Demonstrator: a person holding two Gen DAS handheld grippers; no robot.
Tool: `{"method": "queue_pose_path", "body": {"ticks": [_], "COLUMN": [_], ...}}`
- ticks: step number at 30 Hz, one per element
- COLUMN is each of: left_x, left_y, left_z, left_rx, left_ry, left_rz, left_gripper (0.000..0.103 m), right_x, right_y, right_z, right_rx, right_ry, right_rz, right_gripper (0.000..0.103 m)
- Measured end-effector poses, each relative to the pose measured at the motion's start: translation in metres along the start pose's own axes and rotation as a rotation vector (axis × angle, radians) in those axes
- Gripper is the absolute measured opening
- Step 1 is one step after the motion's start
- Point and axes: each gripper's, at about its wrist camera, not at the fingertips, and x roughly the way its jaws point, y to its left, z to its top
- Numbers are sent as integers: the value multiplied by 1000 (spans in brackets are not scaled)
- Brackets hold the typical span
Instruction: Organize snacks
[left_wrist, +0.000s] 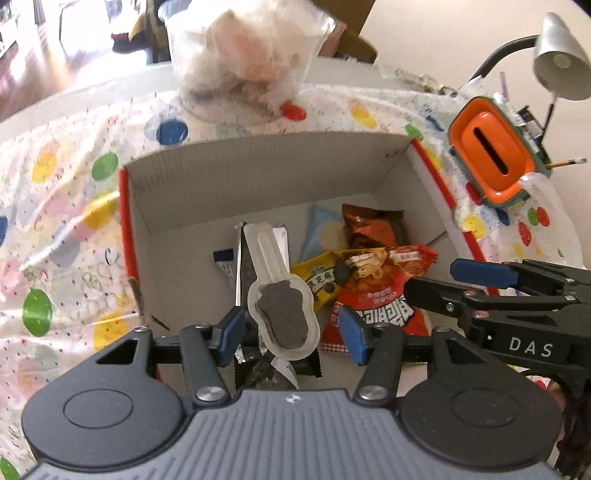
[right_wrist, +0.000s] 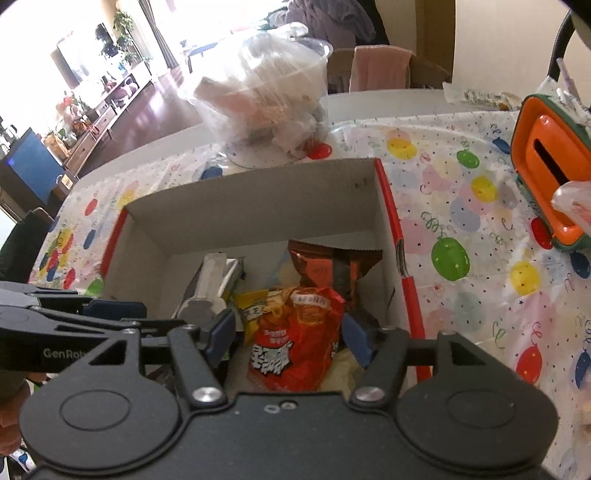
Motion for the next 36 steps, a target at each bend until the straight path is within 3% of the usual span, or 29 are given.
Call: {"method": "queue_pose_path", "body": {"ticks": [2, 12, 15, 22, 24, 29, 33, 36], "left_x": [-11, -59, -72, -98, -105, -121, -130, -136], "left_y": [1, 4, 2, 2, 2, 3, 4, 5], "left_z": [-4, -26, -35, -54, -60, -74, -86, -93], "left_rx": [11, 92, 128, 157, 162, 166, 161, 161], "left_ry": [-36, -176, -212, -268, -287, -331, -362, -378], "left_rz": [1, 22, 30, 24, 24, 24, 22, 30], "left_gripper": [67, 73, 75, 79, 85, 87, 100, 102], "right_x": [-9, -53, -63, -85, -91, -102, -107, -112], "right_y": [3, 30, 39, 58, 62, 68, 72, 75], "right_z": [-3, -23, -31, -49, -54, -64, -69, -74], "right_rx": [8, -21, -38, -73, -84, -76, -77, -85], "right_ry": [-26, -139, -185, -264, -278, -303, -326, -349], "right_rz": [2, 25, 14, -5, -15, -3, -6, -16], "right_gripper": [78, 85, 97, 103, 103, 103, 103, 103]}}
